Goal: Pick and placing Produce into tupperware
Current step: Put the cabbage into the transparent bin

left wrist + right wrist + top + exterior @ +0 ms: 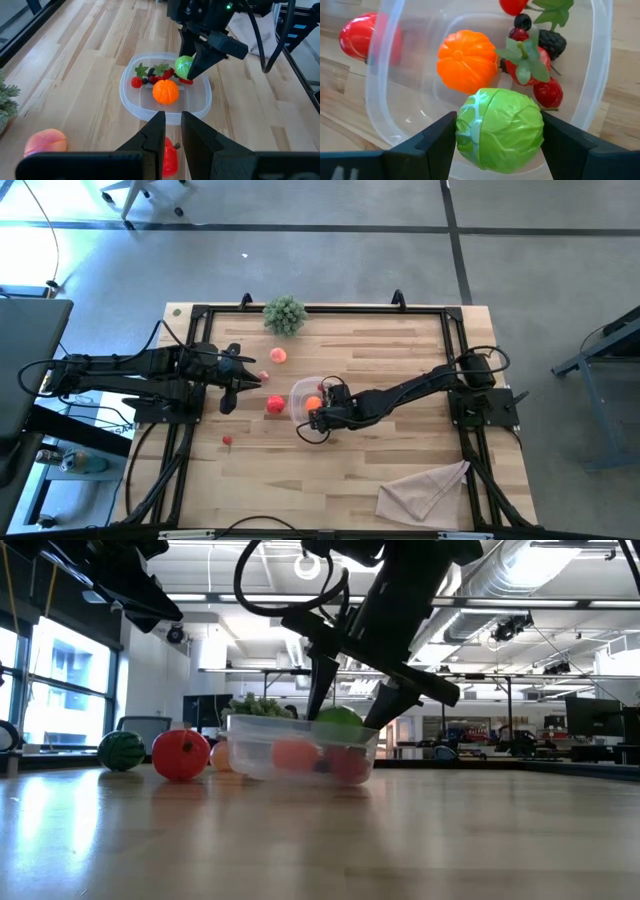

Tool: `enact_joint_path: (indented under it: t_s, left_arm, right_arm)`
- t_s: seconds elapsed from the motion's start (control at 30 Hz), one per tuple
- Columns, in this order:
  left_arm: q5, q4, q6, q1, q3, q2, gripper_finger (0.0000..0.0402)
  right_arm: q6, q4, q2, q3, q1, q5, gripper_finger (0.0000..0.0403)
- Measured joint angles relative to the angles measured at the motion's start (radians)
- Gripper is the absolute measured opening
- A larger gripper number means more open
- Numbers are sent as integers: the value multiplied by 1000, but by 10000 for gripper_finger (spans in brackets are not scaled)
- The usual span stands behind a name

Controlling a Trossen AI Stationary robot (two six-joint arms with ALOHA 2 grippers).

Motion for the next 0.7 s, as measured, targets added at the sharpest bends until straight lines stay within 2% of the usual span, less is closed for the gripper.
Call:
enact_joint_path:
  t_s: [0.7]
  left_arm:
    - [0, 0, 0, 0, 0, 0, 51]
  right_arm:
    - [-23, 25, 0, 0, 0, 8, 237]
